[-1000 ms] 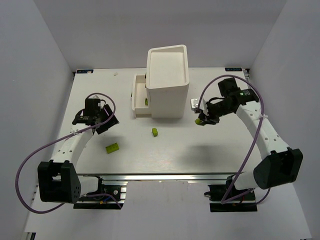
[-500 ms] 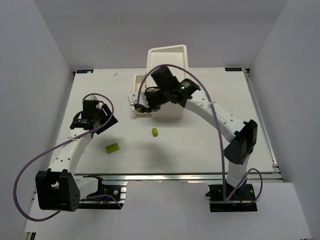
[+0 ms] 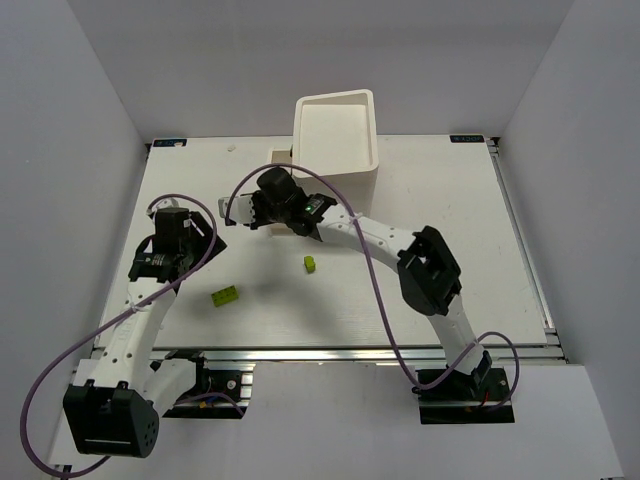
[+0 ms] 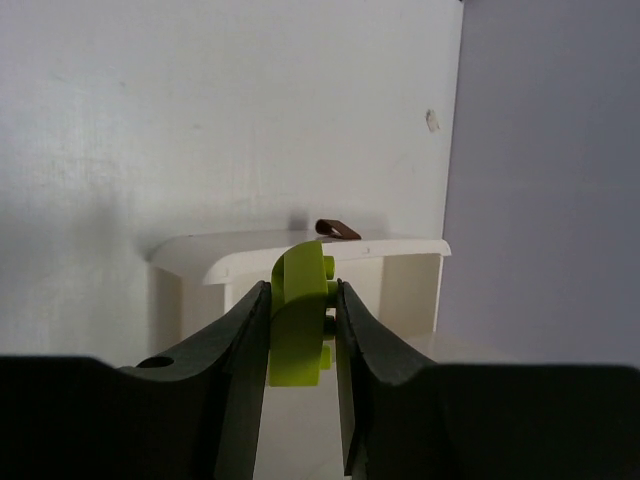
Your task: Sort the legos into containers by color
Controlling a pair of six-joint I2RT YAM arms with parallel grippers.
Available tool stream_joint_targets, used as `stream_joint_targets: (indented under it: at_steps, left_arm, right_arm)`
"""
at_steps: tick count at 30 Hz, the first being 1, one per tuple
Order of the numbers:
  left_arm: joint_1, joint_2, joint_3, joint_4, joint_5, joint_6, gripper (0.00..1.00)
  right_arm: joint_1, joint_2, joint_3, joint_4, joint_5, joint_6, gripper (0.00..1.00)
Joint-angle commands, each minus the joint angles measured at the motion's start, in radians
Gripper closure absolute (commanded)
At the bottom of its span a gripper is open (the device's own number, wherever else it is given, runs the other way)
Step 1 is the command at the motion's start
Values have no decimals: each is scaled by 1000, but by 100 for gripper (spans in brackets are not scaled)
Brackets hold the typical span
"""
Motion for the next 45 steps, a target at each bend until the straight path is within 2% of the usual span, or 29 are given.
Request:
stream_joint_targets:
  at_steps: [1, 5, 12, 14, 19, 25, 29, 30, 31, 32, 33, 34, 36, 37, 39, 41, 42, 43, 44, 45]
  left_arm:
    - [4, -17, 40, -39, -52, 27, 21]
    - [4, -26, 40, -49, -87, 22, 19]
    - [4, -69, 8, -52, -119, -9, 19]
    - [4, -74, 6, -68, -133, -12, 19]
    - [4, -90, 14, -98, -130, -16, 19]
    - [4, -120, 20, -139, -136, -21, 19]
    - [4, -127, 20, -148, -127, -22, 20]
    - [4, -127, 20, -148, -124, -26, 22]
    - [4, -129, 16, -147, -113, -29, 31]
    - [4, -129, 13, -150, -109, -29, 40]
    - [4, -127, 10, -150, -103, -35, 50]
    - [4, -126, 6, -151, -90, -38, 62]
    - [4, -118, -1, -157, -78, -45, 86]
    - [4, -115, -1, -162, -66, -46, 88]
    - [4, -107, -7, -162, -54, -53, 87]
    - [4, -110, -10, -164, -38, -65, 78]
    - [4, -110, -16, -164, -37, -68, 74]
    - [4, -114, -20, -165, -35, -72, 65]
    - [4, -115, -23, -164, -32, -75, 62]
    - [4, -123, -30, -159, -31, -82, 60]
  right_arm:
    - [6, 39, 11, 204, 187, -49, 100]
    - [3, 57, -51, 265, 231, -168, 100]
    - [-7, 48, -96, 239, 271, -230, 100]
    - [-7, 45, -107, 206, 264, -231, 78]
    - [-17, 41, -113, 201, 247, -230, 48]
    - [-19, 39, -59, 169, 236, -190, 44]
    - [-23, 31, 28, 89, 196, -86, 43]
    - [-30, 24, 92, 40, 104, -58, 43]
    - [-37, 2, 115, -55, -31, -22, 44]
    - [-48, -14, 131, -103, -32, -21, 44]
    - [-56, -59, 125, -147, -189, -38, 44]
    - [-62, -88, 105, -234, -271, -67, 44]
    - [-91, -171, 0, -310, -459, -225, 52]
    - [-99, -191, -37, -383, -495, -285, 62]
    - [-105, -228, -90, -497, -548, -494, 67]
    - [-109, -226, -104, -642, -548, -563, 57]
    - [-112, -217, -90, -692, -530, -586, 50]
    - [-108, -193, -75, -738, -513, -612, 39]
    - [-108, -177, -41, -788, -500, -609, 34]
    - [-108, -154, -27, -805, -490, -601, 19]
